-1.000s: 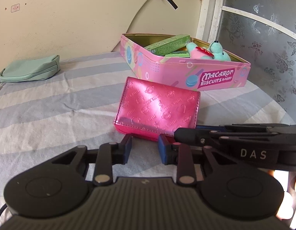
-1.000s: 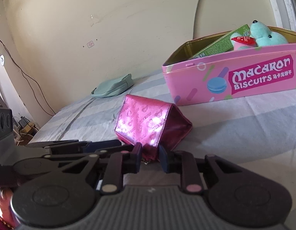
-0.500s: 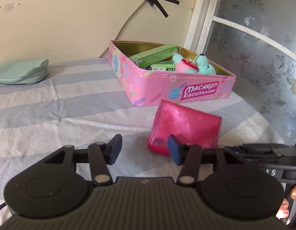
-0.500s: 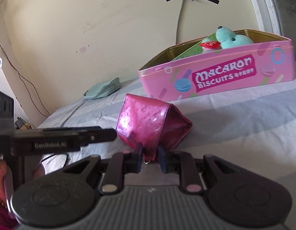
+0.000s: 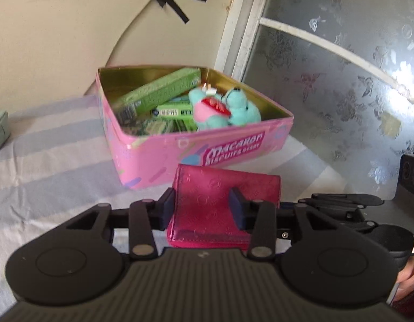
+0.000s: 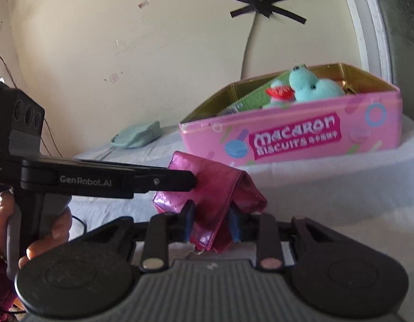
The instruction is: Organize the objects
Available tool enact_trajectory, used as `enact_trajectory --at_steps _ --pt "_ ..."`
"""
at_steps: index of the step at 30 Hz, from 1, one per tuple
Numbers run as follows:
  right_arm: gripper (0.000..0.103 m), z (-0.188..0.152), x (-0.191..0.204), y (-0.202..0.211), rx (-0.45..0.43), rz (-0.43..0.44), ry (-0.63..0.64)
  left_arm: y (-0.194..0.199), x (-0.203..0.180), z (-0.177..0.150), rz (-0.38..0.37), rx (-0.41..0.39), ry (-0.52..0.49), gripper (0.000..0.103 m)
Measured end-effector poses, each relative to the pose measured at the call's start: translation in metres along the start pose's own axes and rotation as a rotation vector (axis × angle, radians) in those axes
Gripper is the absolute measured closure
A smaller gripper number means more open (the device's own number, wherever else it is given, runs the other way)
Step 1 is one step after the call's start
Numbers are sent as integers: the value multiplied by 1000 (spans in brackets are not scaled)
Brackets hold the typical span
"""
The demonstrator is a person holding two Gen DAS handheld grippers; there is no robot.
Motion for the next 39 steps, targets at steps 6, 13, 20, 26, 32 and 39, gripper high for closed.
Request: enact_trajectory --at_steps 6,13,20,26,32,39 --pt "79 68 -4 21 -156 -52 93 12 -2 61 2 -104 -31 51" --pt "81 127 -39 -31 -136 -104 107 -42 26 114 119 -94 38 50" --pt "61 147 -71 -42 -175 -160 -20 -57 53 115 292 -35 120 38" --pt "61 141 -50 -35 -163 -185 12 -28 63 98 448 -80 65 31" --pt "61 140 -1 -41 -144 -195 89 8 92 72 487 -99 106 26" --pt "58 153 78 -61 -127 -163 220 52 153 35 555 -117 214 26"
Point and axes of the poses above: each gripper's, at about its wrist camera, not at the fingertips, and y roughly against the way its jaws point, x to its left, z to its top, the point moved 3 cm from there along -y, roughly the way its jaws point, and after that the axes turned 14 degrees about x, right-handed, at the moved point
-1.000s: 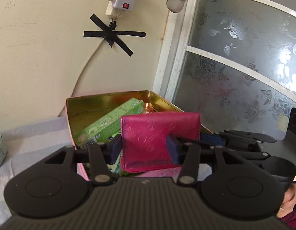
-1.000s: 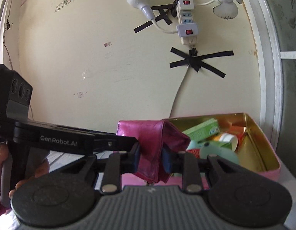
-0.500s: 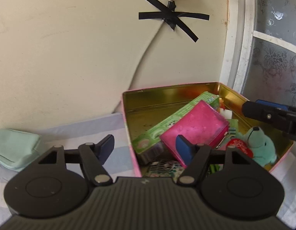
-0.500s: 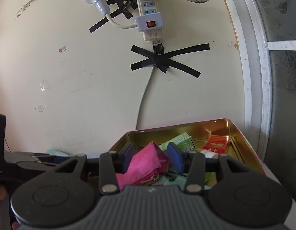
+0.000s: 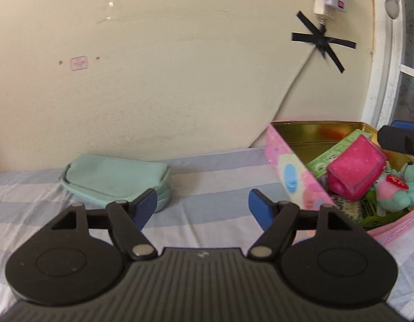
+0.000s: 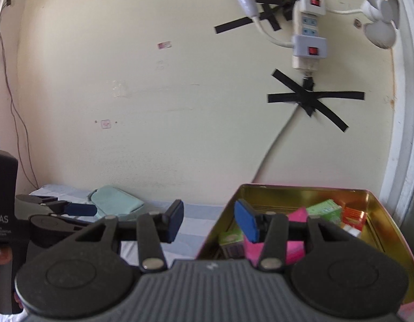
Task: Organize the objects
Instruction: 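Move both grippers toward the teal pencil case, then grasp the teal pencil case with the right gripper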
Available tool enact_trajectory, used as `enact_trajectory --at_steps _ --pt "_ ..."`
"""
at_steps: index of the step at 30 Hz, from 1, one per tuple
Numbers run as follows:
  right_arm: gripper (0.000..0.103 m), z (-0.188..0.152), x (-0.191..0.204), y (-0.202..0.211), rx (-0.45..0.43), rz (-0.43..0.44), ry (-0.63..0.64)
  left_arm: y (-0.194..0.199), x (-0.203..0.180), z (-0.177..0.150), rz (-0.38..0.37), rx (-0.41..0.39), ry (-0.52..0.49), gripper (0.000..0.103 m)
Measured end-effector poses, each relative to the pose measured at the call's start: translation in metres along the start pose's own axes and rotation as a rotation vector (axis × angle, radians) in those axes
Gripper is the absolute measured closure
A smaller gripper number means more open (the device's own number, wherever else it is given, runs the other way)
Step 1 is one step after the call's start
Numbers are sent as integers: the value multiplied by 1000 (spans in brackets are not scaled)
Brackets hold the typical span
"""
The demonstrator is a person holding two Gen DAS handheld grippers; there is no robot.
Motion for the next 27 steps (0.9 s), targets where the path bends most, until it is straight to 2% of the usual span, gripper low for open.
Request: enact_trajectory --at_steps 7,11,14,17,19,24,27 --pt "56 21 68 -43 56 83 44 -8 82 -26 113 27 86 26" --pt "51 24 102 -79 112 108 70 -23 127 -43 152 66 156 26" --pt "48 23 124 -111 168 121 86 -34 161 -59 168 88 241 26" --pt "44 20 138 -148 234 130 69 -48 193 -76 151 122 360 26" --pt "41 19 142 -176 279 137 20 -43 203 -73 116 99 403 25" --pt "35 19 125 -236 335 128 -166 -45 207 -71 103 93 419 24" --pt "33 21 109 -274 385 179 -332 -46 207 -70 100 98 407 19"
Point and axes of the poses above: each gripper's, at about its wrist camera, not at the fingertips, and y roughly against the way its jaws point, x to its left, z to its top, the point moved 3 cm from there along -y, roughly the way its jaws point, and after that the axes turned 14 degrees about x, right-handed, at the moved point
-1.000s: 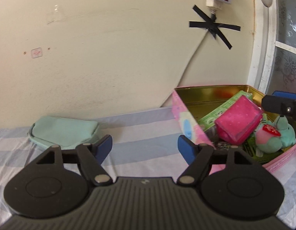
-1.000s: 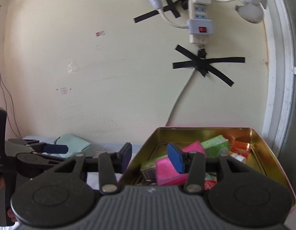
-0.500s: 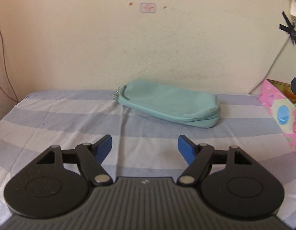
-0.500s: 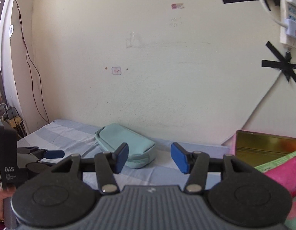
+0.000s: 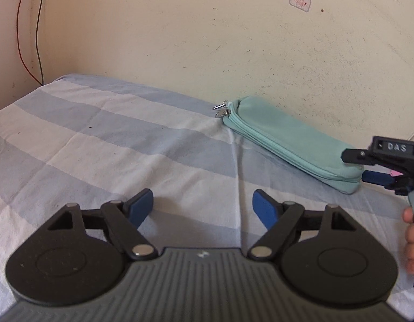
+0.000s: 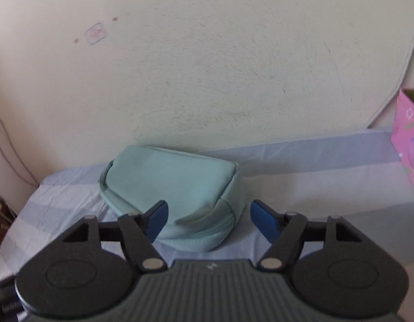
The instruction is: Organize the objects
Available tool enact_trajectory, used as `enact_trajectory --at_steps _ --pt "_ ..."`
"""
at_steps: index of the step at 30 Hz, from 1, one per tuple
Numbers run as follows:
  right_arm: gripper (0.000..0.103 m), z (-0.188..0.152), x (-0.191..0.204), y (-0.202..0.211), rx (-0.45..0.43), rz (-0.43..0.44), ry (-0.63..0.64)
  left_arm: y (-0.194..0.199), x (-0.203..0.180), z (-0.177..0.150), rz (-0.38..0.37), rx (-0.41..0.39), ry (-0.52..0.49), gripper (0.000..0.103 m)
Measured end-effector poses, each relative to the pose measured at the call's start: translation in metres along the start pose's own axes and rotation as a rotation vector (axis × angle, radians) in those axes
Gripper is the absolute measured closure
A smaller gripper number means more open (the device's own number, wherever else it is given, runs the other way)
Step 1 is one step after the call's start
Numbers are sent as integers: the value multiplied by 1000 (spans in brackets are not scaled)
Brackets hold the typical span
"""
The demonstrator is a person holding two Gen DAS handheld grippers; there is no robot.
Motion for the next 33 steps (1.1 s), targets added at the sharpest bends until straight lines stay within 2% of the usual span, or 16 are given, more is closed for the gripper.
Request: enact_trajectory --at_steps 1,2,3,6,10,12,14,15,18,22,25,28,31,33 --pt "38 4 -3 -8 21 20 -34 -1 2 -1 0 0 0 19" --pt "50 5 -3 -10 7 10 -41 -2 3 0 -2 0 1 19" --pt "57 4 -1 -10 7 -3 -23 -2 3 0 -5 -1 4 19" --pt "67 -7 5 4 -11 -6 35 -4 5 0 -15 -4 14 19" --pt "73 -30 6 43 -10 31 82 3 13 0 -45 -47 55 19" --pt "74 -53 0 69 -6 32 113 9 15 -1 -60 -81 66 17" --pt "74 -80 -12 99 1 48 138 16 12 -2 -86 -113 57 9" --pt "74 -96 -20 118 6 66 153 20 8 -4 -103 -124 38 9" --pt "74 -139 -48 168 17 86 186 25 -18 -12 -213 -99 -80 9" --pt "74 -188 -97 231 3 57 153 37 -80 -39 -370 -30 -297 9" --pt "74 -219 -134 262 -14 35 91 47 -126 -64 -459 33 -435 9" --pt "74 -237 -161 277 -36 37 29 51 -168 -90 -551 106 -525 9" --pt "74 -247 -174 279 -45 51 13 44 -206 -117 -561 174 -609 13" --pt "74 -251 -177 279 -59 44 24 39 -221 -136 -462 142 -669 16"
Point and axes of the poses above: each gripper's, at about its wrist camera, not at the fingertips, and y roughly against the way its jaws point, x to its left, z to its top, the point moved 3 cm from there along -y, roughly the way its jaws point, and after that the axes turned 14 degrees about x, right-handed, at the moved point
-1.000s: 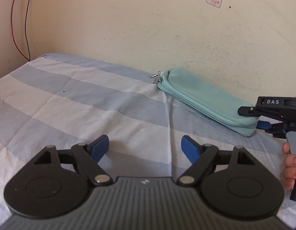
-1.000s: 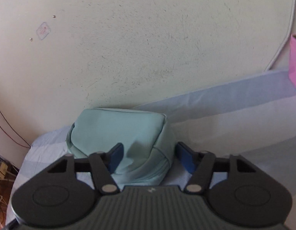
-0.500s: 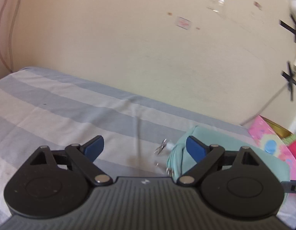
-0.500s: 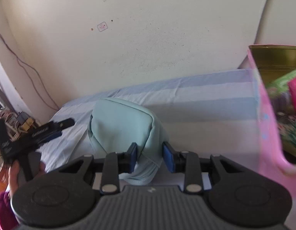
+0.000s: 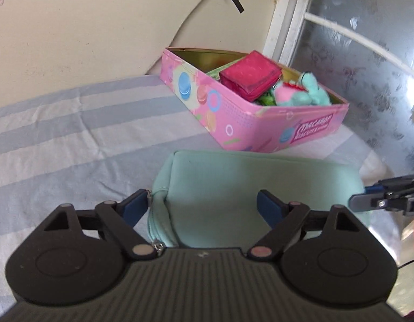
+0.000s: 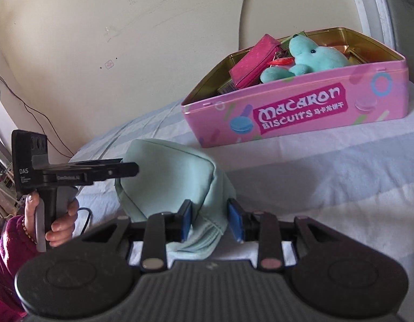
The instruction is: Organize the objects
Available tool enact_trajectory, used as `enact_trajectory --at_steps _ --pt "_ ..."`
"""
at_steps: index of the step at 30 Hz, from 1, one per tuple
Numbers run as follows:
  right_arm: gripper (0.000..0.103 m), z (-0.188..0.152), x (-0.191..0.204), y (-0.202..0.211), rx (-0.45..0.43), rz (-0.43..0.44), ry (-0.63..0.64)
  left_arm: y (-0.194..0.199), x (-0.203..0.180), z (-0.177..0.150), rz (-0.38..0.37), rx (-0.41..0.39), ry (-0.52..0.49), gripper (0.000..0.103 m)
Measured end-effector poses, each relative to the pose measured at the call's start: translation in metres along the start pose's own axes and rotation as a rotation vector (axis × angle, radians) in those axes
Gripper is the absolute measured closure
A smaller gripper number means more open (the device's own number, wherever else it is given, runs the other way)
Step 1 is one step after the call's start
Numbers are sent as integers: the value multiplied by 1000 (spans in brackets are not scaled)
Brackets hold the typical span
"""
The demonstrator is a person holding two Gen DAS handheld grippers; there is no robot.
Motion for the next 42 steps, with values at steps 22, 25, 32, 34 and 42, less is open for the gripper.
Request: enact_trajectory --at_steps 22,25,32,34,42 --pt "74 172 -121 63 -343 -82 -54 -10 -58 197 21 -212 83 41" --pt "73 191 -152 31 -280 -136 -98 -57 -60 210 75 -142 86 37" --pt "69 219 -168 -16 -163 -232 -91 -84 -68 215 247 -129 48 32" --pt "67 220 -164 -16 -173 -239 -90 -74 -74 213 284 -132 18 31" --pt "48 178 -127 35 -334 -230 -104 -11 -91 167 362 -192 3 17"
Point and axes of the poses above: each gripper's, at about its wrist camera, not at the fingertips, and y roughly against the way its jaws point, x to its left, z to its top, the point moved 3 cm from there along -y, roughly the way its jaws point, and after that the axes turned 14 degrees about x, right-handed, at the moved point
